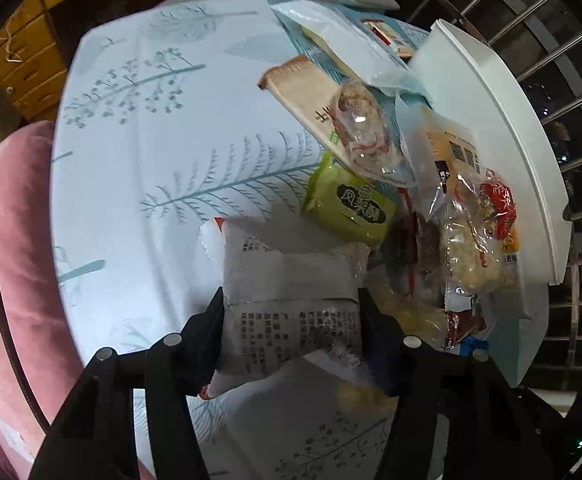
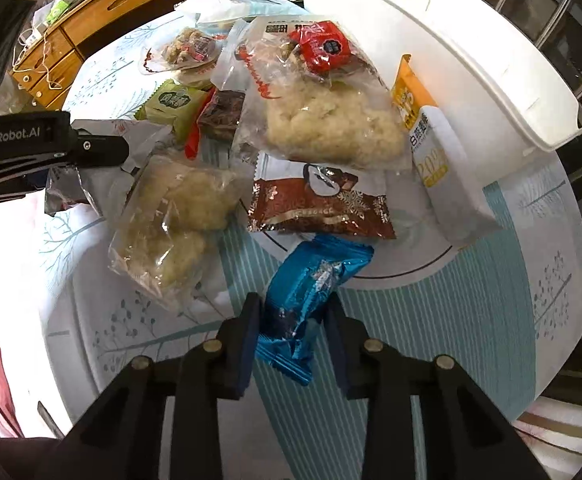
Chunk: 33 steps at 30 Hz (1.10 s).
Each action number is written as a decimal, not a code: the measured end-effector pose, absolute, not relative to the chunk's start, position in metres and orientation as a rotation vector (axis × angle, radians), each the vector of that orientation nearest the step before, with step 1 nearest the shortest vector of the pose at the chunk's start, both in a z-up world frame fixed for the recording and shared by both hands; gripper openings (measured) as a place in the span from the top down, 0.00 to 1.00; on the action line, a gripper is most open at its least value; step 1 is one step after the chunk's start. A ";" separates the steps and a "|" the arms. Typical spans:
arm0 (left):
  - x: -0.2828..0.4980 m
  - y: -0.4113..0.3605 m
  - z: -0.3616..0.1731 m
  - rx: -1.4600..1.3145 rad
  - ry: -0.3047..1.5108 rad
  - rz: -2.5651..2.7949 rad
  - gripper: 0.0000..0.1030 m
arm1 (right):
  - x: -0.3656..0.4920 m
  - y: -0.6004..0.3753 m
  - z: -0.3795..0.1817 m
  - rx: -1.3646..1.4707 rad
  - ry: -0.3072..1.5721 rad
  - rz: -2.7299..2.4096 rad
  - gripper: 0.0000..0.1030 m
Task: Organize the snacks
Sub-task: 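Grasp the white snack bag with the left tool while the right tool grasps the blue wrapper, then carry both snacks over the white tray and open both tools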
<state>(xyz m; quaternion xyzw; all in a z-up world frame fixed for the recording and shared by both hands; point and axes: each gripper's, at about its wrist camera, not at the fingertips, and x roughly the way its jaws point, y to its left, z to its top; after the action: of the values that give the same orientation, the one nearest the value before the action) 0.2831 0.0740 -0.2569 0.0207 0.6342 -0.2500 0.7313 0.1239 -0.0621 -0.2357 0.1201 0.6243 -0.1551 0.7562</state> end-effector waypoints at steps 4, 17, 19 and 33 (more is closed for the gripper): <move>0.276 0.083 -0.234 0.025 1.371 -0.541 0.43 | 0.128 -0.069 -0.217 0.260 1.359 -0.303 0.70; 0.211 0.080 -0.131 -0.083 1.281 -0.531 0.42 | 0.126 -0.113 -0.132 0.263 1.196 -0.126 0.70; 0.199 0.071 -0.119 -0.111 1.266 -0.514 0.42 | 0.123 -0.128 -0.121 0.260 1.173 -0.095 0.70; 0.169 -0.062 -0.045 -0.155 1.113 -0.470 0.40 | 0.118 -0.243 -0.067 0.181 1.048 0.039 0.69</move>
<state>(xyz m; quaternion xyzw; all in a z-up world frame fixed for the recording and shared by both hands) 0.1695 -0.0622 -0.0454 -0.0726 0.5228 -0.2210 0.8201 0.1180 -0.2432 -0.0674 0.0861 0.4994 0.0187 0.8619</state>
